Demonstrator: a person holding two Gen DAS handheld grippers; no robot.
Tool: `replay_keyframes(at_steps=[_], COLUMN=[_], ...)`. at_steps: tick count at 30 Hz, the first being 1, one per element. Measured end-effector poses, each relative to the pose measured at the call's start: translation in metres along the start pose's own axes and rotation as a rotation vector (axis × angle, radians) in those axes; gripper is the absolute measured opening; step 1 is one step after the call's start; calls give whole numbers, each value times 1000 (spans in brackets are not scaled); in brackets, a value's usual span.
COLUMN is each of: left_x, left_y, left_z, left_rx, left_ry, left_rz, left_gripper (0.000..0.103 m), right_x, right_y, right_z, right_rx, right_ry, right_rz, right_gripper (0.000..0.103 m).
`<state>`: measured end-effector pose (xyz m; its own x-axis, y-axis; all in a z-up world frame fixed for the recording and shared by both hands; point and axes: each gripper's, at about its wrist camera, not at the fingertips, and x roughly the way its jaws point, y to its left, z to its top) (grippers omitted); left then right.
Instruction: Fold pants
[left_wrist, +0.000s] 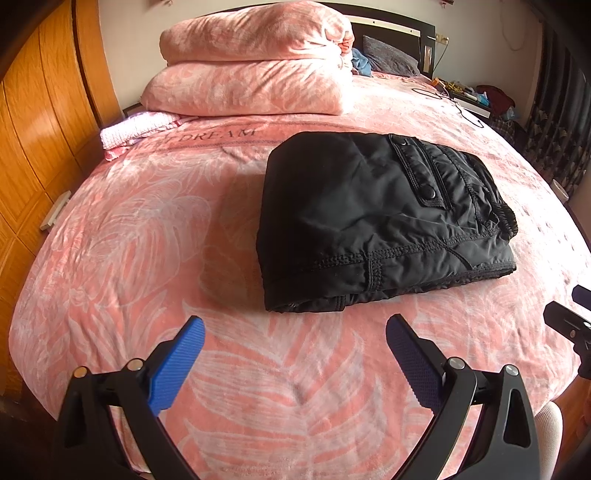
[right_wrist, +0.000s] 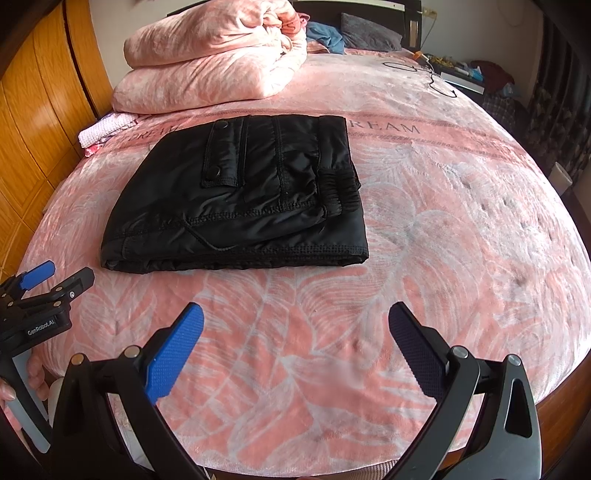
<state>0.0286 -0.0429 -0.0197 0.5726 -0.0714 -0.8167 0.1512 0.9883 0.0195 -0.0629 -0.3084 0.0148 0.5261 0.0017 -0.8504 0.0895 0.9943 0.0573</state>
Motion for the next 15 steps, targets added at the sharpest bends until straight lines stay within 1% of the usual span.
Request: replay_keyframes(at_steps=[5,15], left_x=[-1,0], left_y=[-3,-3], left_z=[0,1], left_rx=[7,0], left_ry=[-6,8], left_rz=[-3,-3], left_gripper=[99,99], right_x=[1,3], right_y=[0,-2], right_z=[0,-1], right_rx=[-2,3], right_ry=[2,3], right_rz=[0,4], right_gripper=[100,100])
